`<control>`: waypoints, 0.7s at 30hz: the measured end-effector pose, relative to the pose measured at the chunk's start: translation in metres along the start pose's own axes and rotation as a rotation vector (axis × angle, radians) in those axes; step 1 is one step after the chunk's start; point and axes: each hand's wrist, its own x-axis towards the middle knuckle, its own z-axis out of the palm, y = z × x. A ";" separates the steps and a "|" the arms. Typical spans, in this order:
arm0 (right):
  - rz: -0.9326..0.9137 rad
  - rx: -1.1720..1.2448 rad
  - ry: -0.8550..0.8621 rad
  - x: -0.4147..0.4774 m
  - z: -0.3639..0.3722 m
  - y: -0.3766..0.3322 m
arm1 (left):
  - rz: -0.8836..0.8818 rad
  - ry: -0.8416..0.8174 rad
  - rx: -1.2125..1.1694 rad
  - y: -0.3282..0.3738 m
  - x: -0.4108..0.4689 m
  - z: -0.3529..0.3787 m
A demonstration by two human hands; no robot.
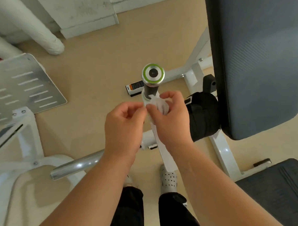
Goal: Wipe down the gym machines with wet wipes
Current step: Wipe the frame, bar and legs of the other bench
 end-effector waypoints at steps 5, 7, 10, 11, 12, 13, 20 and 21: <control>0.058 0.082 0.158 0.008 0.011 -0.007 | 0.297 -0.002 -0.058 0.041 0.020 -0.004; 0.085 0.224 0.124 0.001 0.011 -0.010 | 0.386 -0.094 -0.016 0.054 0.029 -0.003; 0.092 0.383 0.061 -0.011 0.010 -0.003 | 0.427 -0.166 0.089 0.062 0.040 0.000; 0.078 0.409 0.080 -0.013 0.012 -0.001 | 0.426 -0.181 0.094 0.062 0.041 0.000; 0.063 0.433 0.114 -0.014 0.014 0.000 | 0.415 -0.192 0.082 0.062 0.042 0.000; 0.053 0.468 0.152 -0.013 0.016 -0.002 | 0.400 -0.201 0.065 0.062 0.042 0.000; 0.014 0.572 0.275 -0.007 0.037 -0.016 | 0.407 -0.189 0.027 0.056 0.039 0.003; 0.034 0.543 0.287 -0.005 0.040 -0.011 | 0.422 -0.182 0.015 0.054 0.039 0.004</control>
